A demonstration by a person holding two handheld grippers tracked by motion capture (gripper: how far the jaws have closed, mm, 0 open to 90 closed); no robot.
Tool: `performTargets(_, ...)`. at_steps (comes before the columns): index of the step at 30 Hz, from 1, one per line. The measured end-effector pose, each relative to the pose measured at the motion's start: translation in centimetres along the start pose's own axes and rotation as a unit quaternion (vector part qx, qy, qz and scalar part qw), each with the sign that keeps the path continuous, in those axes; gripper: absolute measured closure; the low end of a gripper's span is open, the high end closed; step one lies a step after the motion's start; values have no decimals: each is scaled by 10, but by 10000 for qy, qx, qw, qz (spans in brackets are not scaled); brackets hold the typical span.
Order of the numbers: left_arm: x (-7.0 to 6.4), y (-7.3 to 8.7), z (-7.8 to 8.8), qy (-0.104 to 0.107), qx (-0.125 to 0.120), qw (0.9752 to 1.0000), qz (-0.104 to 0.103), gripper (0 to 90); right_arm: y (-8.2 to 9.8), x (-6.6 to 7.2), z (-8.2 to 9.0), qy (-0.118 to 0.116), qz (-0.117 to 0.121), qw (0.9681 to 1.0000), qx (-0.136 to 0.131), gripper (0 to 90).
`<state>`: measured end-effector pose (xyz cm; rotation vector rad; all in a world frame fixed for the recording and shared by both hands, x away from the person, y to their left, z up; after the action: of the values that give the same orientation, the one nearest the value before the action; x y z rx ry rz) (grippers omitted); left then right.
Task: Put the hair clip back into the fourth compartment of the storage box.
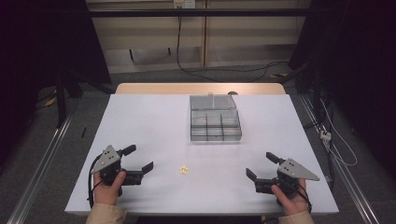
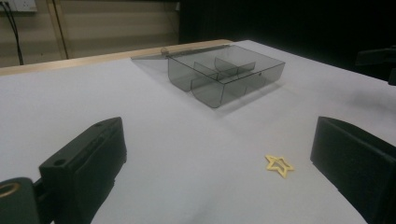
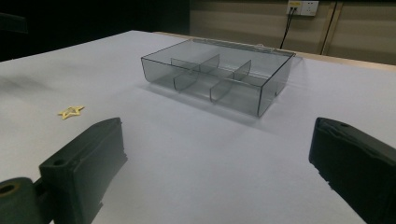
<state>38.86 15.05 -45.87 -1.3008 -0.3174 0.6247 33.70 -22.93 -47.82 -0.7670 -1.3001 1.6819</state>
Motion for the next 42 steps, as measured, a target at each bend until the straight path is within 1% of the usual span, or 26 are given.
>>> performTargets(2, -1, -1, -1, 13, 12, 10000, -12, 32, 0, 0, 0, -8, 3, 10000, 5, 31)
performTargets(4, -2, -2, -3, 34, -16, 10000, 41, 32, 1, 0, 1, -19, 17, 10000, 15, 31)
performTargets(7, -4, -3, -5, 81, -13, 10000, 21, 32, 0, 0, 2, 1, 5, 10000, 8, 31)
performTargets(8, -4, -3, -6, 100, 20, 9999, -22, 32, 0, -1, 2, 8, 5, 10000, 7, 32)
performTargets(11, -7, -4, -9, 144, 5, 9999, 12, 32, 1, -1, 3, 14, 13, 10000, 13, 32)
performTargets(13, -10, -6, -13, 228, 46, 9997, -48, 32, 1, -2, 3, 21, 7, 10000, 17, 32)
performTargets(16, -14, -7, -19, 327, 67, 9994, -82, 35, 2, -3, 5, 46, 22, 10000, 20, 32)
performTargets(19, -18, -7, -22, 359, 89, 9993, -35, 36, 2, -4, 5, 65, 8, 10000, 12, 32)
performTargets(20, -19, -7, -25, 388, 143, 9991, -61, 36, 2, -4, 5, 74, -5, 10000, 20, 32)
performTargets(26, -25, -4, -35, 428, 362, 9984, -20, 37, 2, -2, 4, 54, 23, 10000, 29, 33)
performTargets(27, -25, -4, -35, 428, 362, 9984, -20, 38, 2, -2, 4, 54, 23, 10000, 29, 33)
performTargets(28, -27, -2, -38, 433, 480, 9979, -21, 40, 2, -1, 4, 38, 46, 10000, 35, 33)
performTargets(29, -27, -2, -38, 433, 480, 9979, -21, 42, 2, -1, 3, 31, 48, 10000, 35, 33)
performTargets(30, -30, 1, -43, 468, 602, 9971, -31, 44, 2, 0, 3, 19, 46, 10000, 45, 34)
performTargets(31, -30, 1, -43, 468, 602, 9971, -31, 51, 2, 0, 3, 17, 46, 10000, 43, 33)
performTargets(32, -30, 3, -45, 454, 678, 9966, -75, 60, 2, 0, 3, 14, 44, 10000, 38, 33)
performTargets(33, -32, 4, -48, 468, 722, 9963, -51, 62, 2, 0, 3, 10, 41, 10000, 34, 33)
performTargets(35, -34, 6, -51, 515, 823, 9952, -97, 68, 1, 0, 3, 13, 45, 10000, 36, 33)
performTargets(37, -38, 8, -55, 596, 891, 9942, -91, 127, 1, 0, 3, 15, 48, 10000, 32, 33)
performTargets(38, -38, 8, -55, 596, 891, 9942, -91, 142, 1, 0, 4, 15, 49, 10000, 32, 34)
performTargets(39, -38, 9, -57, 626, 930, 9936, -94, 142, 1, 0, 4, 15, 49, 10000, 32, 34)
performTargets(40, -38, 11, -59, 635, 1036, 9926, -75, 191, 2, 0, 4, 16, 49, 10000, 36, 34)
performTargets(41, -38, 11, -59, 635, 1036, 9926, -75, 204, 2, 0, 4, 16, 49, 10000, 36, 34)
performTargets(42, -39, 12, -62, 669, 1143, 9912, -80, 216, 2, -1, 4, 19, 59, 10000, 35, 33)
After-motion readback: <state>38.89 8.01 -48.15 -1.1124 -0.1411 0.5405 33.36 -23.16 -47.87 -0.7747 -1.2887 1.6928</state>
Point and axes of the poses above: each handheld gripper's, and its own axes: z roughly backward along the jaws, y roughly out of its underside, x roughly to its left, the point moved 9 cm from there along -z, roughly forward along the jaws, and after that the axes turned 4 degrees about y, right-handed, at the moved point
